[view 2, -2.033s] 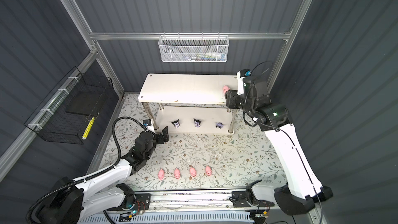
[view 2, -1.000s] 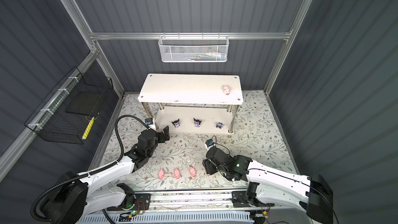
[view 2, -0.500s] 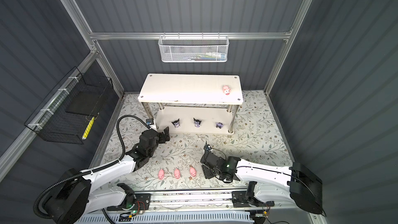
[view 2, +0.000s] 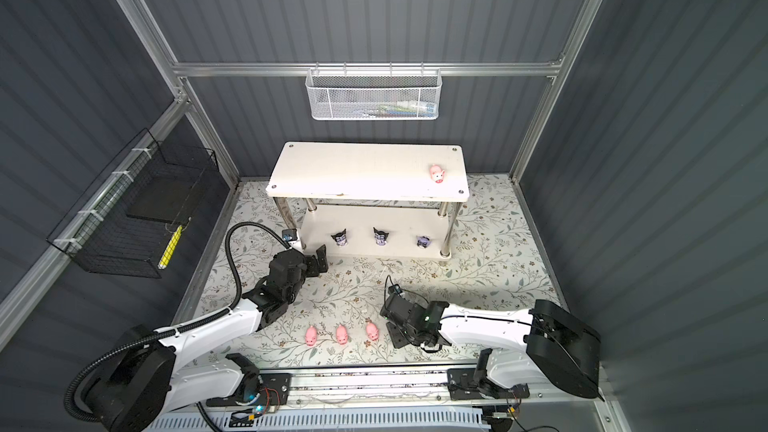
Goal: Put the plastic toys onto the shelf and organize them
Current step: 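Close the right gripper on the pink pig nearest the shelf, then lift the pig with the right gripper and carry it over the top shelf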
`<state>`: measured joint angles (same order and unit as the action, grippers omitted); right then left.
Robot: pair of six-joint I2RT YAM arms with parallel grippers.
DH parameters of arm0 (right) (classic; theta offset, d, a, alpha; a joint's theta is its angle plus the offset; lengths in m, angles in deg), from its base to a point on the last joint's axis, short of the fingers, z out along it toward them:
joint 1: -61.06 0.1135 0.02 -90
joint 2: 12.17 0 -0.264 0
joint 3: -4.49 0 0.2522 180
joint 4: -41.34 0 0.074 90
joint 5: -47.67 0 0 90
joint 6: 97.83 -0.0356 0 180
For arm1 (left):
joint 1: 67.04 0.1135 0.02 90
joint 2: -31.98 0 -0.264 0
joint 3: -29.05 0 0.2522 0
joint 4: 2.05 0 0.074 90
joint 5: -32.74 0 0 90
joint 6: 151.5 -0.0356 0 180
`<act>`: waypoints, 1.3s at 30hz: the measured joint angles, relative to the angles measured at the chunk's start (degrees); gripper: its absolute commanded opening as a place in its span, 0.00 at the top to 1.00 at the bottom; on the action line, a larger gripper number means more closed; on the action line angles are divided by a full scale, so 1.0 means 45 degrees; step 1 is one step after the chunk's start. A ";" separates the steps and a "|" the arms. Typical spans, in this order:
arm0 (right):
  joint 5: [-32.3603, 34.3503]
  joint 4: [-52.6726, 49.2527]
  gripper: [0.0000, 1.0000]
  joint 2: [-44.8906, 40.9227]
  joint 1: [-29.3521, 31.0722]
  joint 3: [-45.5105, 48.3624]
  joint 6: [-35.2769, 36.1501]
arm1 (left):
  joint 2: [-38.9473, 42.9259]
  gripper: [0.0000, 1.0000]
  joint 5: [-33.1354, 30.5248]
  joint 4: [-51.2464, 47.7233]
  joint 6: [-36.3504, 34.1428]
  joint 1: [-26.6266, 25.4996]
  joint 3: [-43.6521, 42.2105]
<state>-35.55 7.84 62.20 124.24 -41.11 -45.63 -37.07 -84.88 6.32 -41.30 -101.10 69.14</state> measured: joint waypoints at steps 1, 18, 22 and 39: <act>-0.0019 0.0015 0.48 0.0000 -0.0005 0.0000 -0.0039 | -0.0019 0.02 0.0000 0.0000 0.0000 0.0000 0.0010; 0.0403 -0.1579 0.65 -0.0262 -0.0015 -0.0952 -0.0175 | -0.0301 0.02 0.0000 0.0044 0.0000 0.0000 0.0092; 0.0651 -0.2866 0.66 -0.0962 -0.0253 -0.2351 0.0063 | -0.0301 0.02 0.0005 0.0044 0.0005 0.0000 0.0092; 0.1205 -0.9335 0.66 -0.0869 -0.2560 -1.4474 0.2856 | -0.0306 0.02 0.0015 0.0039 0.0000 0.0010 0.0092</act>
<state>-30.13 -34.17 58.29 112.72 -106.24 -32.78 -38.45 -84.82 6.49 -41.30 -101.06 69.56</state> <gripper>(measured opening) 0.346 0.981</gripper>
